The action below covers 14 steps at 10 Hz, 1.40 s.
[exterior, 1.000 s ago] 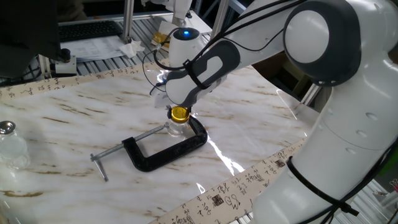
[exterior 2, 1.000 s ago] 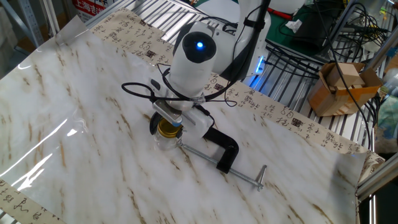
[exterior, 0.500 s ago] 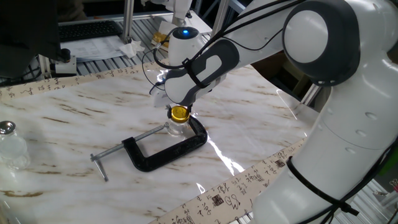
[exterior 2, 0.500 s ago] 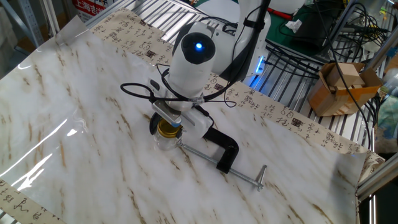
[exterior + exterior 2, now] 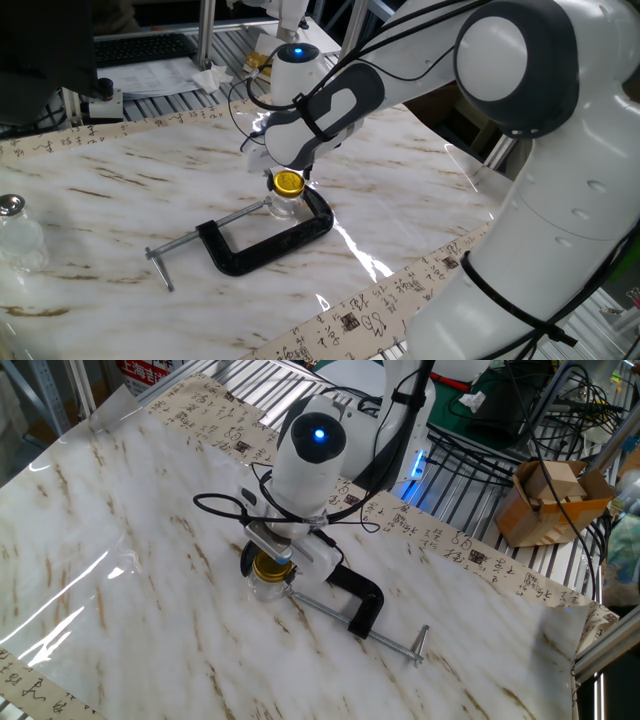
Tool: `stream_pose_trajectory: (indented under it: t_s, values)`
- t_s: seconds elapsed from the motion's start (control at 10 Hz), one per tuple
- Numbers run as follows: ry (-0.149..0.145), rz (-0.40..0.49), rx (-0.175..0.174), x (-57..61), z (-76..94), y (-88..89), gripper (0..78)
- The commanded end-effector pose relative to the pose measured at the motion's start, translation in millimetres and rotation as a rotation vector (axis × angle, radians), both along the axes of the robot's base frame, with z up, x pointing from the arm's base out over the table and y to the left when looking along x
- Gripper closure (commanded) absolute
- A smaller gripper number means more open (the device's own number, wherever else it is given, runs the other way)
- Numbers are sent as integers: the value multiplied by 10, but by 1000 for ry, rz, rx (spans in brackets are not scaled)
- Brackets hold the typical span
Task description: Unscrew the lid from the jar
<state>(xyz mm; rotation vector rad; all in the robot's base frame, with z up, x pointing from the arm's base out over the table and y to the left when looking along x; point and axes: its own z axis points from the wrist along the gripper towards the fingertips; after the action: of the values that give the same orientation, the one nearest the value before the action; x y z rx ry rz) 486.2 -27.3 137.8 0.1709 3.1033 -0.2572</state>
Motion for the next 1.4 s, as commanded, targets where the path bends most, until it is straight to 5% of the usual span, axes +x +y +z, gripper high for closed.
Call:
stream_pose_trajectory:
  t_s: [0.1, 0.2, 0.4, 0.9, 1.0, 1.1, 1.4]
  values:
    - [1, -2, 1, 11, 11, -2, 2]
    - [1, -2, 1, 11, 11, -2, 2]
    - [8, -151, 112, 8, 135, -5, 2]
    - [-27, -506, 135, -53, 304, -93, 2]
    - [-49, -736, 134, -61, 317, -100, 2]
    - [-64, -876, 129, -72, 336, -111, 2]
    - [-90, -1141, 134, -110, 394, -145, 2]
